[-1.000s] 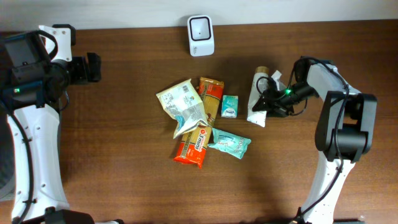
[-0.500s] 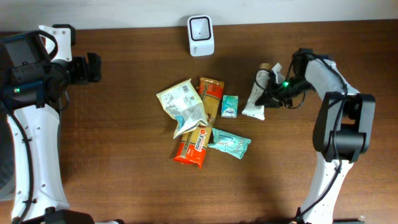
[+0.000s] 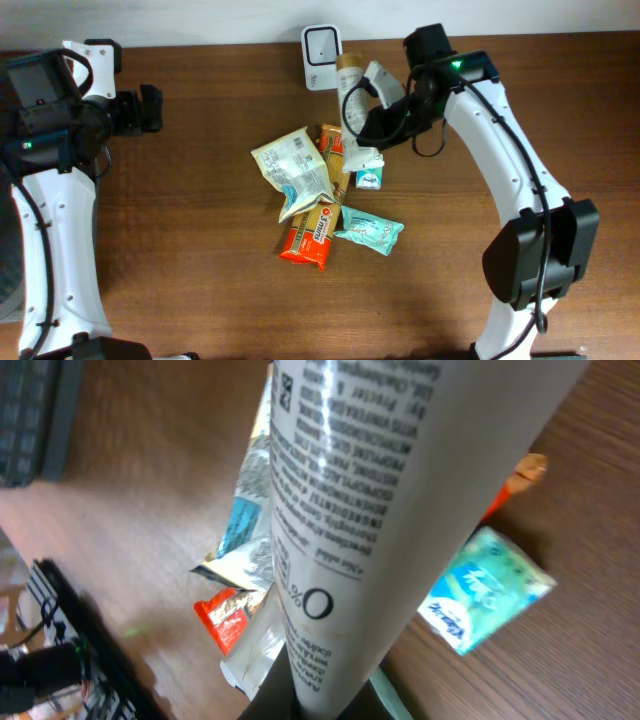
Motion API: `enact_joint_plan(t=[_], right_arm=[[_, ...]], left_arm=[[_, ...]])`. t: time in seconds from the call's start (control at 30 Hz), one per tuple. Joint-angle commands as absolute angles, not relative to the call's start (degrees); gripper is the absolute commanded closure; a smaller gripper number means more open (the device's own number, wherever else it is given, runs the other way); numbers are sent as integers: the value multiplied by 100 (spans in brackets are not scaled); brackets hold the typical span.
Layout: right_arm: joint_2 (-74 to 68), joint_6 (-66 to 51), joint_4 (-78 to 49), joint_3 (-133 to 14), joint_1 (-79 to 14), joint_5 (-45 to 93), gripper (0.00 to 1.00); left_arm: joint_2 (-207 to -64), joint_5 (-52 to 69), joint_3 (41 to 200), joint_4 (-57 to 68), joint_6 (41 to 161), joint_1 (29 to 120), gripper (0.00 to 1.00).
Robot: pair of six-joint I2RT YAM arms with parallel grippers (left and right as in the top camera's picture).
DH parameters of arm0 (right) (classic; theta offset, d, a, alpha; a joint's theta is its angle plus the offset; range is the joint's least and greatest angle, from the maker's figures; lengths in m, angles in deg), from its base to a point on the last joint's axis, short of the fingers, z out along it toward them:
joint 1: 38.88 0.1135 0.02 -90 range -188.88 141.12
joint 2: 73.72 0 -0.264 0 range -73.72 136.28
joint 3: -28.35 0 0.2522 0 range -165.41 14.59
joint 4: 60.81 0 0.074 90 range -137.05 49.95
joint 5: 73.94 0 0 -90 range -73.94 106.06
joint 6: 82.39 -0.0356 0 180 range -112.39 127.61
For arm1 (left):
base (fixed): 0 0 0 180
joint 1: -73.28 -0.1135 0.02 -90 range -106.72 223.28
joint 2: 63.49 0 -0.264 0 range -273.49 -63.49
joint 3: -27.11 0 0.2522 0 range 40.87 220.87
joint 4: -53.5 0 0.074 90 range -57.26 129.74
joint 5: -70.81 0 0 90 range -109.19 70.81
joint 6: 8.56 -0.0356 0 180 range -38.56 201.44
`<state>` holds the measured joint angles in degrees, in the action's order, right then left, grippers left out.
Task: Scan the item barcode
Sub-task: 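Raise the white tube toward the barcode scanner with the right gripper, then hold the white tube in front of the scanner window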
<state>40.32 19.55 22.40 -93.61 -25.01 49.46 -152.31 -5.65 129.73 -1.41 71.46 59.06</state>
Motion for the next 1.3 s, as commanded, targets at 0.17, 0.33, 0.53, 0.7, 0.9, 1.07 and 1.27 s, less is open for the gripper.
enact_joint_plan(t=[0.17,0.33,0.53,0.7,0.9,1.07,1.27], right_arm=[[3070,2390,2218,-9451,-2375,5923,96],[3007,2388,2192,-9451,-2372,5937,96],[3210,1914,1300,-9995,-2126,4088,96],[3776,1964,607,-10692,-1712,1648,96],[4559,3592,-1121,-10681,-1435,-417,96],[5391,4587,-2372,-10681,-1435,-1473,96],[6248,5678,-3480,-10681,-1435,-2362,96]], left_arm=[[-15159,-499,12995,-147,7197,5889,1],[-15159,-502,12995,-147,7199,5887,1],[-15159,-502,12995,-147,7199,5887,1],[-15159,-499,12995,-147,7199,5887,1],[-15159,-499,12995,-147,7199,5889,1],[-15159,-502,12992,-147,7199,5889,1],[-15159,-502,12995,-147,7199,5887,1]])
